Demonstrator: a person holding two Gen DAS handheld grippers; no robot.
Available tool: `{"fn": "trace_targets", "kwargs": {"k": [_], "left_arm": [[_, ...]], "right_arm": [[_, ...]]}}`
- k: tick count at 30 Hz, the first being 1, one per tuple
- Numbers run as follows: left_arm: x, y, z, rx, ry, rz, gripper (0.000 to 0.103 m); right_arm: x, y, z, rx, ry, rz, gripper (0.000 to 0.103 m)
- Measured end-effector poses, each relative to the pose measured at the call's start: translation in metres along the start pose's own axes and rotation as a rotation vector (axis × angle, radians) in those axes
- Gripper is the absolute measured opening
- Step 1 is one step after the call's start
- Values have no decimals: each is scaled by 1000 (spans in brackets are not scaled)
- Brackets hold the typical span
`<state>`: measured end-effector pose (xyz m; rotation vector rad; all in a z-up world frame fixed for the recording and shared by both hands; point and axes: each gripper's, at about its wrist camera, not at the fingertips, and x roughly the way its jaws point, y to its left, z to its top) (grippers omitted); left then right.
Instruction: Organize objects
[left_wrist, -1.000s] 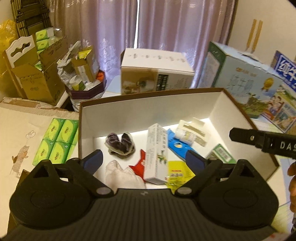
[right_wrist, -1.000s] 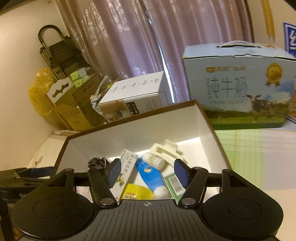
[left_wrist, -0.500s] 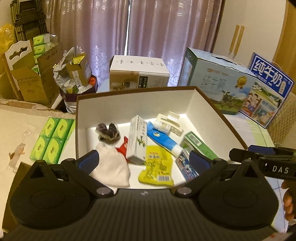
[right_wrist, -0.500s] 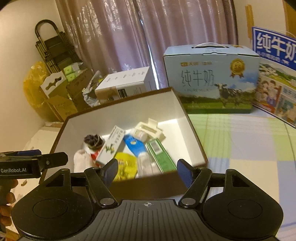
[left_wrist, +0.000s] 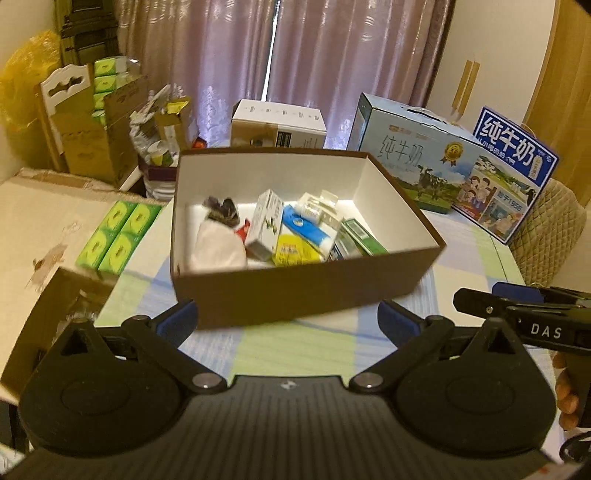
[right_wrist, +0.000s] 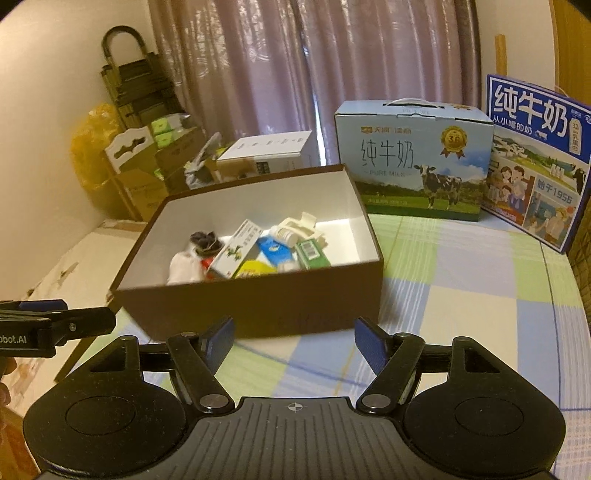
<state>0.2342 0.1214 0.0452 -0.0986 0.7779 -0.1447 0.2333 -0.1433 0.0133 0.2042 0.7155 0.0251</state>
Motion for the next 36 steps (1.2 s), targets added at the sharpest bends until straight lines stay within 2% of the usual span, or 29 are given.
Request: {"fn": "trace_targets", "kwargs": {"k": [5,11,19,29,36], "left_arm": [[-32,-24,-29,4,-13,45,102],[-61,-52,-59,-10,-10,77,102],[-84,-84,-92,-14,18,77,102],[-102,-103,-123,-10,45,78,102],[-112,-109,-138,-9,52,84,102]], "right_arm": [[-33,-9,-18,-14,5,49,69],[-71,-16,-39,-49,8,61,69],[-111,-23,-70,-74,16,74,69],[-137,-22,-103,-94,45,82,69],[-146,-22,-114,-88,46,85,69]]}}
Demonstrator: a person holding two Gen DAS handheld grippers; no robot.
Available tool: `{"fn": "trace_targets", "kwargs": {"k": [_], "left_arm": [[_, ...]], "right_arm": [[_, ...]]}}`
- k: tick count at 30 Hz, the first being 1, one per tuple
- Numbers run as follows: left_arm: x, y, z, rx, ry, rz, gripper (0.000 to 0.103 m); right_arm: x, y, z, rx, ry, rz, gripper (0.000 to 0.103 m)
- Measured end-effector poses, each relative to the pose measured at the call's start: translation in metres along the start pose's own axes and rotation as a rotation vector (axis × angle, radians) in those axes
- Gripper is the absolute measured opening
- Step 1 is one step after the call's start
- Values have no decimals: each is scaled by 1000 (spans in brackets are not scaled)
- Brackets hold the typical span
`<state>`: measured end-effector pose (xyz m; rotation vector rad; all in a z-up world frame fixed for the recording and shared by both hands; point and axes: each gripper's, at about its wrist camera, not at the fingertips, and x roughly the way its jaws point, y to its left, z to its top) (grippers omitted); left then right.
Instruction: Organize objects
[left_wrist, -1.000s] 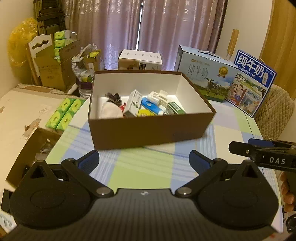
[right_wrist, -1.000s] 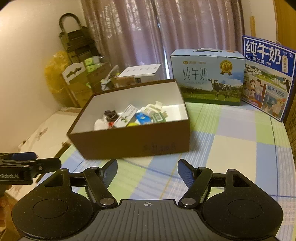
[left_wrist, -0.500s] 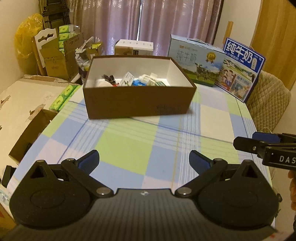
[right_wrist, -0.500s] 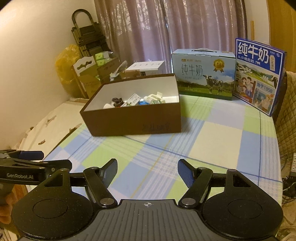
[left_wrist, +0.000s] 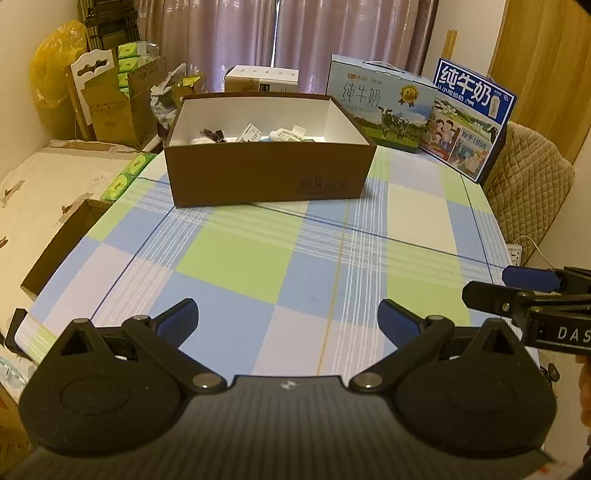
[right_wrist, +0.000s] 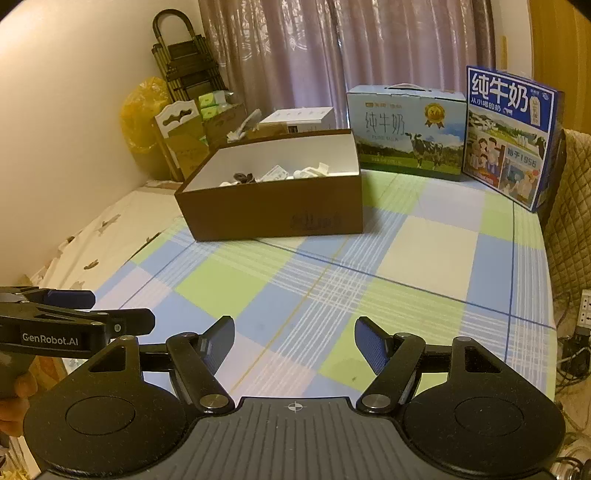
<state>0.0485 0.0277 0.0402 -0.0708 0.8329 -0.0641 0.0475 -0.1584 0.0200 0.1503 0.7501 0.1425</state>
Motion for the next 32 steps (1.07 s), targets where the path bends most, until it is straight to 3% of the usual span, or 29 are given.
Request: {"fn": "trace_targets", "kwargs": {"k": [32], "left_arm": [[-1,-14,-9,-8,10,12,102]], "right_arm": [[2,-7,-13,-2,27,22,69]]}}
